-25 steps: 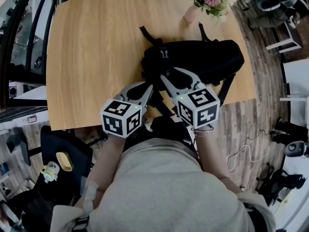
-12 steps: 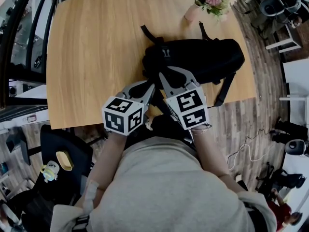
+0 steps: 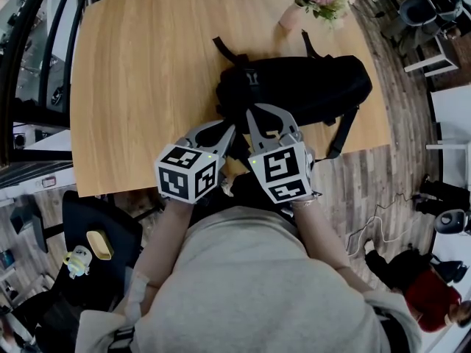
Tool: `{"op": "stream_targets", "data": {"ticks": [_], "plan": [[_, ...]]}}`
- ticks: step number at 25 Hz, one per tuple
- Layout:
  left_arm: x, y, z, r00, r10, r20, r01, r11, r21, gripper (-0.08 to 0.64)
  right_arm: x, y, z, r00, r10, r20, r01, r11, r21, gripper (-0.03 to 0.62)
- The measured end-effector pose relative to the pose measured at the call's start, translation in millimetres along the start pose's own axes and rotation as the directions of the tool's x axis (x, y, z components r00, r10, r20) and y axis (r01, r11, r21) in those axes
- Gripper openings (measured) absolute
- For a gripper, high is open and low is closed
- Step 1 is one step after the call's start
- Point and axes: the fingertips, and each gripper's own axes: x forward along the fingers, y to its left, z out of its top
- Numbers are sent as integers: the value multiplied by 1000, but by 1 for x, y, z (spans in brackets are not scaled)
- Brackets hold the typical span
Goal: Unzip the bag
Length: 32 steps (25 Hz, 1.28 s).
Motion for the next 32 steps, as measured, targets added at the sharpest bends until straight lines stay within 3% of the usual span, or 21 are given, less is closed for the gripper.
{"op": "stream_targets", "data": {"ticks": [8, 15, 19, 24, 32], "plan": [[1, 2, 3, 1000, -3, 0, 3, 1000, 4, 46, -17, -7, 5, 993, -33, 111, 26, 998, 59, 11], [0, 5, 8, 999, 30, 33, -30, 1000, -3, 37, -26, -22, -2, 980, -42, 196, -11, 965, 261, 11], [0, 4, 11, 998, 55, 37, -55, 999, 0, 35, -28, -30, -7, 976, -31, 215, -43, 943, 330, 11], [-1, 4, 12, 994, 100, 52, -100, 995, -4, 35, -30, -41, -12, 971, -11, 239, -82, 923, 376, 11], [-1, 12, 17, 975, 202, 91, -199, 979, -46, 35, -29, -68, -21, 968, 18, 252, -117, 915, 387, 11]]}}
